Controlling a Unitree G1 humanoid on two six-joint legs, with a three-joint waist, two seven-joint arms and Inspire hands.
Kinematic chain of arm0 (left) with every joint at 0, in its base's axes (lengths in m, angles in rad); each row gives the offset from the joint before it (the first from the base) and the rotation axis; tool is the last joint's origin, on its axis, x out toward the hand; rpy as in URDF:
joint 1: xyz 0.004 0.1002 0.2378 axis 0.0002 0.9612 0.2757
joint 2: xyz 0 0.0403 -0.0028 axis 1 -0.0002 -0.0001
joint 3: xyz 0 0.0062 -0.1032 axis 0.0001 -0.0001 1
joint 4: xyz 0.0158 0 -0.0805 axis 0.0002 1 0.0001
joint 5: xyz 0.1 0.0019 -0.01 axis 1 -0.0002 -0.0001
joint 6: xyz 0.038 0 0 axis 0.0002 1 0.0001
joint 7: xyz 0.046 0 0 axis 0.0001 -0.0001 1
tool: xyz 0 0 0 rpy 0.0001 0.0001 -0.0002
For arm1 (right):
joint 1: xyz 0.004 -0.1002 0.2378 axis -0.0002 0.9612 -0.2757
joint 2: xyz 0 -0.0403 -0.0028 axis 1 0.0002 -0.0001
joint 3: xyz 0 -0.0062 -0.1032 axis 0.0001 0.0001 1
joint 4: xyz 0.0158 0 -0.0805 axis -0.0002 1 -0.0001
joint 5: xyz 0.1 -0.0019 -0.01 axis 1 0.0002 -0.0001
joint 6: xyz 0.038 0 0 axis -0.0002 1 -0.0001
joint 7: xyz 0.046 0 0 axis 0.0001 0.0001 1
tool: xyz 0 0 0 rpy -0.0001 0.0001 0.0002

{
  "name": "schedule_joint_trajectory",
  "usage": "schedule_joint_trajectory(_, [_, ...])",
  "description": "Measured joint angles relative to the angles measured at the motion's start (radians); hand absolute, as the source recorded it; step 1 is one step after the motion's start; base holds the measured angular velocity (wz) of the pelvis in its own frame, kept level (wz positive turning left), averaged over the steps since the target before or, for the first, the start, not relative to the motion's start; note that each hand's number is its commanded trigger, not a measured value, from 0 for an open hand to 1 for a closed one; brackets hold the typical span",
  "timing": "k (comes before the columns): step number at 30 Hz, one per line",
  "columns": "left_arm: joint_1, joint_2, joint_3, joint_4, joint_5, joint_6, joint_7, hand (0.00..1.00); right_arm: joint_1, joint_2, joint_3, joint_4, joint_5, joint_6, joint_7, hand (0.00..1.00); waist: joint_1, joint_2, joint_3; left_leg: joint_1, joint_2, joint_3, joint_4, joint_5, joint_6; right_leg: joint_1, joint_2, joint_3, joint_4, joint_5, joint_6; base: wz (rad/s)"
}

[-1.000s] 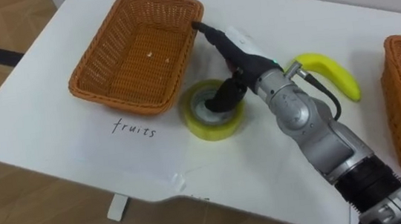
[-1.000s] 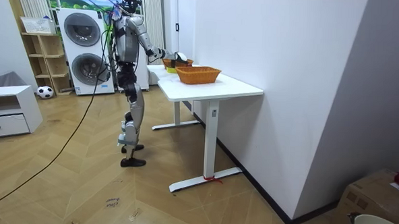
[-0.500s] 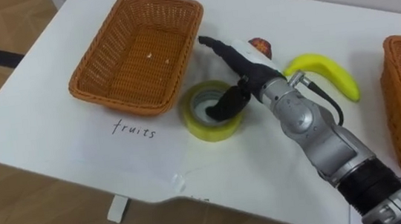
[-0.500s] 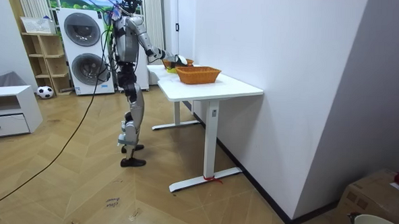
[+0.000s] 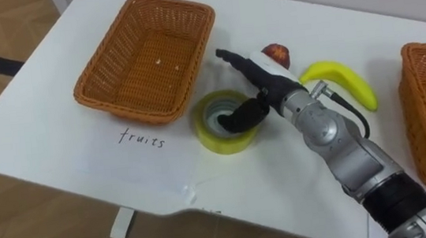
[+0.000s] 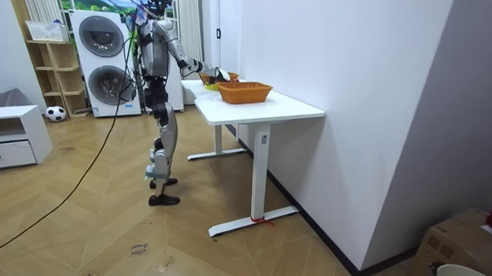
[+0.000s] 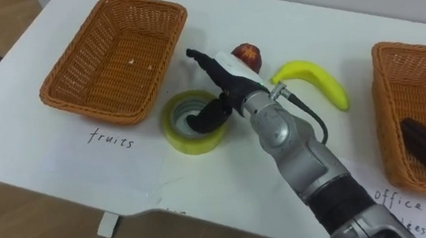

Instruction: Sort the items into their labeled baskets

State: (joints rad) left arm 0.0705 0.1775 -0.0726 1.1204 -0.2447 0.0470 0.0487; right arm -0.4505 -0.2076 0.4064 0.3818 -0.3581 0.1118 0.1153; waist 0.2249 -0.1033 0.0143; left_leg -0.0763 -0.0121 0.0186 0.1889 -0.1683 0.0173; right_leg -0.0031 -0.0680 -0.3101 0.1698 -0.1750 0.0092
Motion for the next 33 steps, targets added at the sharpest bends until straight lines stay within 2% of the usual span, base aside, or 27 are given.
schedule_joint_trajectory(12, [-0.004, 0.0, 0.002, -0.001, 0.0, 0.0, -0.002, 0.0, 0.001, 0.0, -0.018, 0.005, 0.002, 0.0, 0.032, 0.0, -0.002, 0.0, 0.0023, 0.0, 0.0, -0.004, -0.003, 0.0, 0.0, 0.001, 0.001, -0.001, 0.001, 0.0, 0.001, 0.0])
schedule_joint_trajectory(13, [-0.005, 0.0, 0.002, -0.001, 0.0, 0.0, -0.002, 0.0, 0.001, 0.0, -0.02, 0.005, 0.002, 0.0, 0.036, 0.18, -0.002, 0.0, 0.0023, 0.0, 0.0, -0.004, -0.004, 0.0, 0.0, 0.001, 0.001, -0.001, 0.0, 0.0, 0.001, 0.0])
schedule_joint_trajectory(14, [-0.005, 0.0, 0.002, -0.001, 0.001, 0.001, -0.002, 0.0, 0.001, 0.0, -0.022, 0.005, 0.002, 0.0, 0.04, 1.0, -0.002, 0.0, 0.0023, 0.0, 0.0, -0.004, -0.004, 0.0, 0.0, 0.001, 0.001, -0.001, 0.0, 0.0, 0.001, 0.0])
schedule_joint_trajectory(21, [-0.013, 0.001, 0.018, -0.003, 0.001, 0.018, -0.018, 0.0, 0.0, -0.001, -0.032, -0.005, -0.005, 0.013, 0.066, 1.0, 0.001, -0.002, 0.0024, 0.001, 0.0, -0.004, -0.004, 0.0, 0.0, 0.0, 0.001, 0.0, 0.0, 0.0, 0.001, 0.0])
schedule_joint_trajectory(25, [-0.013, 0.007, 0.026, -0.001, 0.001, 0.018, -0.019, 0.0, -0.003, -0.023, -0.036, -0.015, -0.001, 0.012, 0.062, 1.0, 0.004, -0.015, 0.0015, 0.003, 0.0, -0.004, -0.004, 0.0, 0.0, 0.002, 0.0, -0.002, 0.0, 0.0, 0.001, 0.0])
schedule_joint_trajectory(28, [-0.013, 0.012, 0.028, -0.001, 0.0, 0.018, -0.019, 0.0, -0.003, -0.026, -0.036, -0.015, -0.001, 0.013, 0.063, 1.0, 0.005, -0.026, 0.0012, 0.003, 0.0, -0.003, -0.003, 0.0, 0.0, 0.002, 0.0, -0.002, 0.0, 0.0, 0.001, 0.0])
schedule_joint_trajectory(33, [-0.012, 0.014, 0.028, -0.001, 0.0, 0.018, -0.019, 0.0, -0.002, -0.03, -0.035, -0.015, 0.004, 0.02, 0.092, 1.0, 0.004, -0.03, 0.0013, 0.005, 0.0, -0.003, -0.003, 0.0, 0.0, 0.005, 0.0, -0.002, 0.0, 0.001, 0.001, 0.0])
